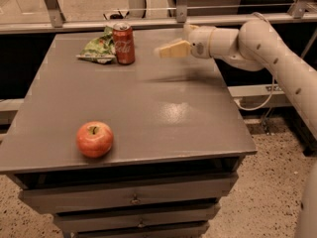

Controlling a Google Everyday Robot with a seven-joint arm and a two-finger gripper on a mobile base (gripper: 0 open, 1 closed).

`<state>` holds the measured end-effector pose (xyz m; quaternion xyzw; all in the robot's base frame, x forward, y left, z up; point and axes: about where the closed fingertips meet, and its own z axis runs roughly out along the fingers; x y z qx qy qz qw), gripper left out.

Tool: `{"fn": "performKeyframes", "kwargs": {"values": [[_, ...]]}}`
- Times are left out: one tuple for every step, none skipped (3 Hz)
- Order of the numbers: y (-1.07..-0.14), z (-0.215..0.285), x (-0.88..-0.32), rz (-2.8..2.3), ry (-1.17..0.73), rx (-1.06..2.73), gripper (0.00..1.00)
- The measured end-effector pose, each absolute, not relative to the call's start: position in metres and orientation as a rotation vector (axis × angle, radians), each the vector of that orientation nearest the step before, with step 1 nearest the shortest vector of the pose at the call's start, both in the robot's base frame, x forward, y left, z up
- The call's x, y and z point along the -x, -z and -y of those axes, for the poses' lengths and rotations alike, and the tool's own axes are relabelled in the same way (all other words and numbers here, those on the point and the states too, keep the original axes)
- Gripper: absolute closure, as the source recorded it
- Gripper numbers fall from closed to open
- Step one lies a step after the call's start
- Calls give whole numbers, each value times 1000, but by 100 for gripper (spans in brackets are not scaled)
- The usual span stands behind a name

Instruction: Move coke can near green jalapeno chip bag

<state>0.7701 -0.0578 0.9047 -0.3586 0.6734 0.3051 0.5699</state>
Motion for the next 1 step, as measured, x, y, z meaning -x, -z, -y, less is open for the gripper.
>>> {"fn": "performKeyframes", "kwargs": {"values": [[-903,58,-771,-1584,-721,845,0]]}}
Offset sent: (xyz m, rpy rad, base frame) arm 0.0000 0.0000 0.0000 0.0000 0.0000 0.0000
